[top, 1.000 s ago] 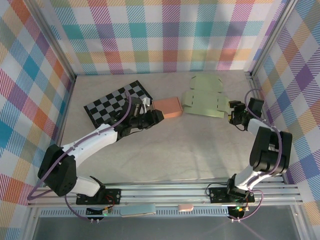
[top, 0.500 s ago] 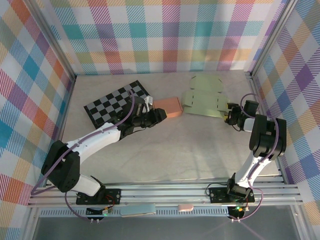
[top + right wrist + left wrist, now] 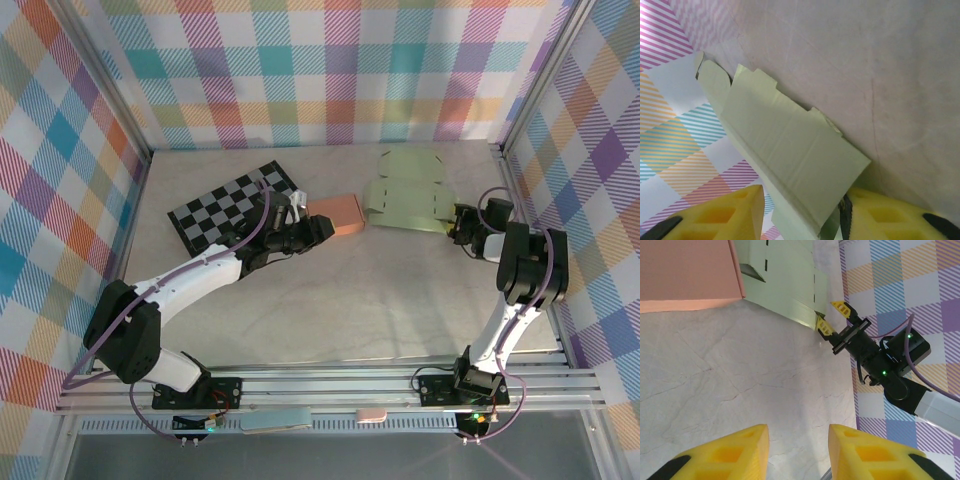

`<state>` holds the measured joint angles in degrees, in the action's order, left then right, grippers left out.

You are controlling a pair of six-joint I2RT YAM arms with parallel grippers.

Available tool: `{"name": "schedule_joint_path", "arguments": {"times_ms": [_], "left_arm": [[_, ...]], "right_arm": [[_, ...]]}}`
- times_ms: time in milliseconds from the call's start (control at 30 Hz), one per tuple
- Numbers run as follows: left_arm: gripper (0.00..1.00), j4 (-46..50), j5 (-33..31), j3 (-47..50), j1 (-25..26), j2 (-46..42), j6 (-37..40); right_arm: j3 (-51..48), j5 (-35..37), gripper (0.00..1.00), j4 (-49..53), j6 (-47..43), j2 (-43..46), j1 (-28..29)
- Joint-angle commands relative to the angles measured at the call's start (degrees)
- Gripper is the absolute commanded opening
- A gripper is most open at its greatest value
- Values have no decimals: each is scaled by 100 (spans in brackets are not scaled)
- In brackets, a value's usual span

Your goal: Fold the paper box

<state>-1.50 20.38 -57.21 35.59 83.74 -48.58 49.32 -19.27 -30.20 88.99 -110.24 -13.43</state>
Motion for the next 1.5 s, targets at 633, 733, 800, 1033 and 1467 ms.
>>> {"name": "schedule_joint_path", "arguments": {"times_ms": [633, 733, 800, 1033, 1467], "left_arm": [[39, 545, -203, -421, 117, -297, 1022], [41, 542, -392, -617, 281, -216, 1718], [43, 359, -477, -693, 375, -84, 2018], [49, -489, -845, -1364, 421, 1202, 528], [55, 762, -1790, -2549, 1475, 2007, 4109]], "right_arm": [[917, 555, 0, 1482, 325, 593, 202], [1140, 515, 0, 2145, 325, 866, 250], [1232, 541, 0, 2581, 415, 1066, 277], [1516, 530, 0, 3940, 685, 1718, 325], [2354, 375, 0, 5995, 666, 2114, 320]]}}
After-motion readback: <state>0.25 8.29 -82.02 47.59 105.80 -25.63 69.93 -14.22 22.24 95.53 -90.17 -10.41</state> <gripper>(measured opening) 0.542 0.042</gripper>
